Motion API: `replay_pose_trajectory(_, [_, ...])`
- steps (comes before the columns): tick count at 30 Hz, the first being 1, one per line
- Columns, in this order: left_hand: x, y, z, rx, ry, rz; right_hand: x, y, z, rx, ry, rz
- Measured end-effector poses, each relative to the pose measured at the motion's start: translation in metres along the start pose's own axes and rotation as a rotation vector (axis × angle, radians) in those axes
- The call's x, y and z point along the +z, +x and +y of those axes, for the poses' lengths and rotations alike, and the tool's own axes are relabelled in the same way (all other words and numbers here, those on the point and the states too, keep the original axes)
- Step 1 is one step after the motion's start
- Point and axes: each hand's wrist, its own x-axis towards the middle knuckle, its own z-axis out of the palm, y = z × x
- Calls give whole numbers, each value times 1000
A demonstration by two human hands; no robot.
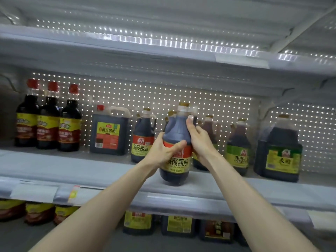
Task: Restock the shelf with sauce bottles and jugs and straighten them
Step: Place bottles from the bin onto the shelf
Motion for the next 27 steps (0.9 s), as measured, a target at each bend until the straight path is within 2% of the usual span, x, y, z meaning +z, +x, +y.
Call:
replay_pose_trajectory(11, [-2,7,-23,-58,10,60,2,16,25,38,-1,-39])
replay_pose_trajectory(17, [-5,6,-18,-98,31,24,7,13,28,83,1,-47])
replay_pose_trajectory(20, [-9,-4,-16,-127,15,-15,5,-1,32,92,-21,-37])
replay_pose_trajectory(27, [-12,-28,-14,-134,-28,31,2,-40,49,73,22,-49])
